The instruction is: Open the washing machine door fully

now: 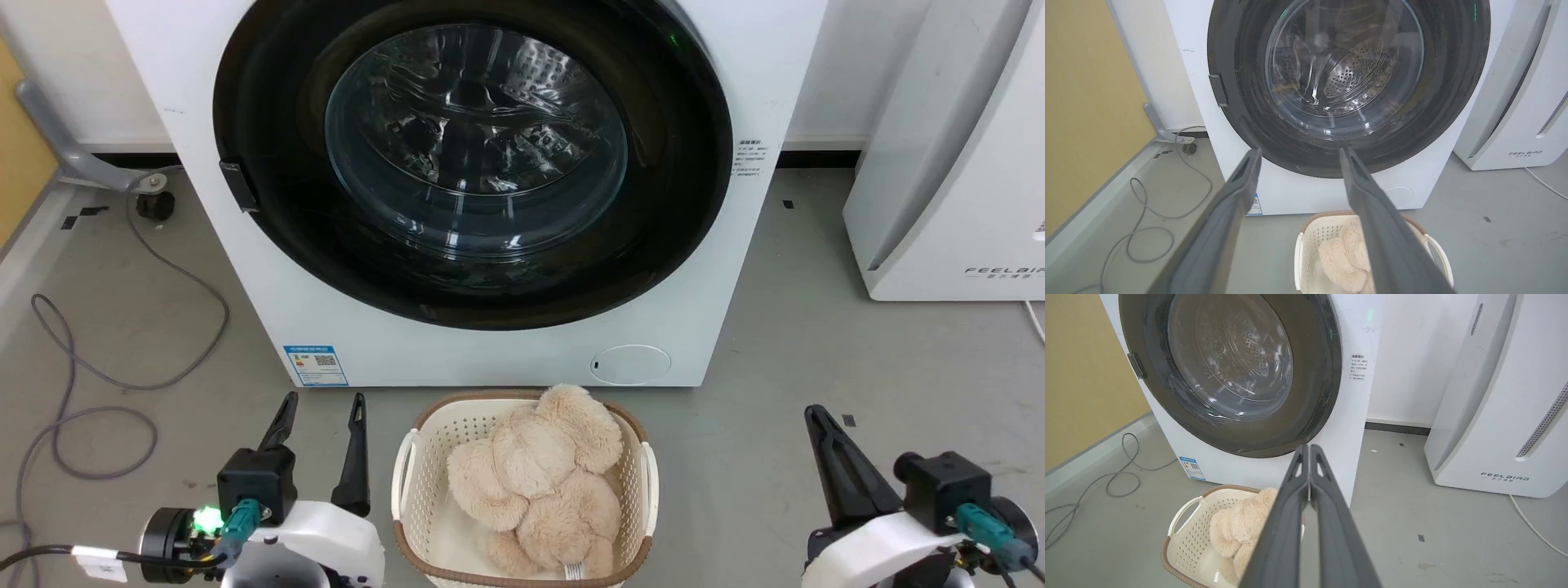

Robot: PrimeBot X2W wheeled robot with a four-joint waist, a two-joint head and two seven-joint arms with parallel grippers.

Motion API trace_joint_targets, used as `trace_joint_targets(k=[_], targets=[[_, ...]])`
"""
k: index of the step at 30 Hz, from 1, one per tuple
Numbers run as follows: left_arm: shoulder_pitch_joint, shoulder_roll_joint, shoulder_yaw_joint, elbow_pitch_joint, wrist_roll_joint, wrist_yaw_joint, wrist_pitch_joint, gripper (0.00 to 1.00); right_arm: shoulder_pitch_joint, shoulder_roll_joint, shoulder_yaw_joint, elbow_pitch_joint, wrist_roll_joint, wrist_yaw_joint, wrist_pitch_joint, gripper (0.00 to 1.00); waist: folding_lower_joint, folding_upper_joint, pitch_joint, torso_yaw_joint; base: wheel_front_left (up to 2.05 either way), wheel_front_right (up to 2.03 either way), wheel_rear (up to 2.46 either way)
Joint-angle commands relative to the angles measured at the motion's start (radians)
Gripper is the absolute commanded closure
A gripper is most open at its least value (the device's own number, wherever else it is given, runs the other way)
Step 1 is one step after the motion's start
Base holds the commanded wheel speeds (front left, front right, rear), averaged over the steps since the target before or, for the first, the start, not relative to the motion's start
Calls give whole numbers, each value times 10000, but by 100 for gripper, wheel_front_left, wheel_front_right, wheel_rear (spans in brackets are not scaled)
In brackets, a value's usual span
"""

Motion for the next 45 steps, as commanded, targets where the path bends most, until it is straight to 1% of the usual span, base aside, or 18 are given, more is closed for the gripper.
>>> trace_joint_targets(k=[1,5,14,23,28,29,32,45], targets=[[-108,3,-76,55,-78,46,-98,0,-48,11,-38,83,381,-2,-92,100,0,-1,6,0,0,0,0],[-141,4,-135,101,-145,67,-182,0,-148,13,-42,160,1416,-2,-176,100,0,-1,23,-9,0,0,0],[-256,4,-261,155,-280,116,-370,0,-612,16,-18,291,4190,-3,-363,100,0,-1,152,-41,0,0,0],[-413,5,-351,163,-395,142,-558,0,-1420,-109,-236,677,5942,-3,-383,100,0,-1,401,-37,0,0,0],[-553,5,-417,144,-461,155,-662,0,-2054,-397,-363,1062,6884,-4,-361,100,0,-1,619,-8,0,0,0],[-553,5,-417,144,-461,155,-662,0,-2054,-397,-363,1062,6884,-4,-361,100,0,-1,619,-8,0,0,0],[-647,5,-459,127,-493,161,-725,0,-2497,-604,-356,1348,7413,-4,-333,100,0,-1,750,0,0,0,0],[-978,6,-716,137,-683,217,-997,0,-4741,-1520,24,2968,9753,-5,-316,100,0,-1,1221,32,0,0,0]])
